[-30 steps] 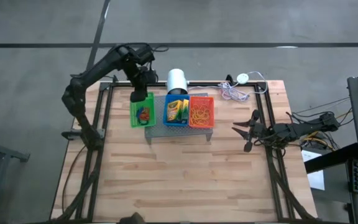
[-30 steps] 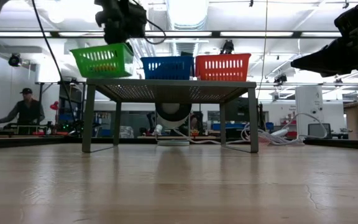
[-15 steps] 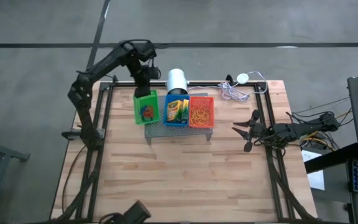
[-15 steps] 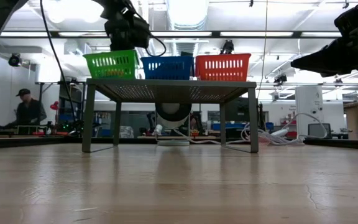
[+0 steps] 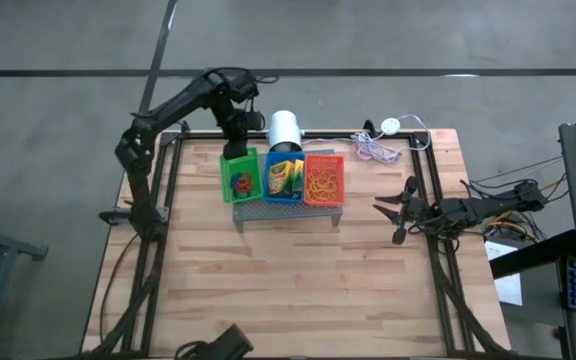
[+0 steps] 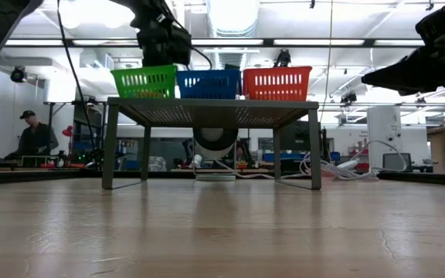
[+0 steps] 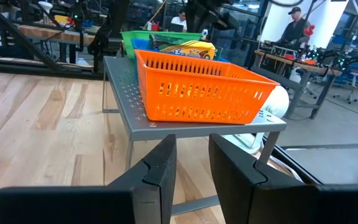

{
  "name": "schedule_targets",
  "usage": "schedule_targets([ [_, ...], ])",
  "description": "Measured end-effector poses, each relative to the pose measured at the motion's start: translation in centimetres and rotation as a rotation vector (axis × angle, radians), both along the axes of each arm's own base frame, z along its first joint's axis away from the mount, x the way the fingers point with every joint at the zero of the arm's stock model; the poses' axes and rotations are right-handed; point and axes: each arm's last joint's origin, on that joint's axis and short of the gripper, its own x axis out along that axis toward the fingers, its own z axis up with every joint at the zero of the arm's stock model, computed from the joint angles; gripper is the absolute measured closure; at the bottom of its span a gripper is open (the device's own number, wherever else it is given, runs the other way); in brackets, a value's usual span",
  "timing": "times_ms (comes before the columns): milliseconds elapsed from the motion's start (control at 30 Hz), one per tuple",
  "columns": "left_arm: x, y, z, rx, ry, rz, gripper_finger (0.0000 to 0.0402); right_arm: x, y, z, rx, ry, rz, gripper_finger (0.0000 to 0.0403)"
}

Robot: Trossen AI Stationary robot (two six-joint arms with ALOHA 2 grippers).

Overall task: Pick & Place Office Desk Supplies
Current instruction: Put the colored spring keychains into the green bin on the shelf

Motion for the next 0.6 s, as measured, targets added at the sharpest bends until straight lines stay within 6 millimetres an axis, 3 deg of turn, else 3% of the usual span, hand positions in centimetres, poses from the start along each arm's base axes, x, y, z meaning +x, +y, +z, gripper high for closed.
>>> schedule_targets([
  [233,1.0,0.9,-2.3,-0.057,0.058,-0.001,0.0389,0.0,0.0,0.0,0.000,0.000,0.000,0.0312],
  [600,1.3,0.9,-2.5,-0.072,0.040,-0.001,0.0387,0.0,0.0,0.0,0.000,0.000,-0.001,0.0312],
])
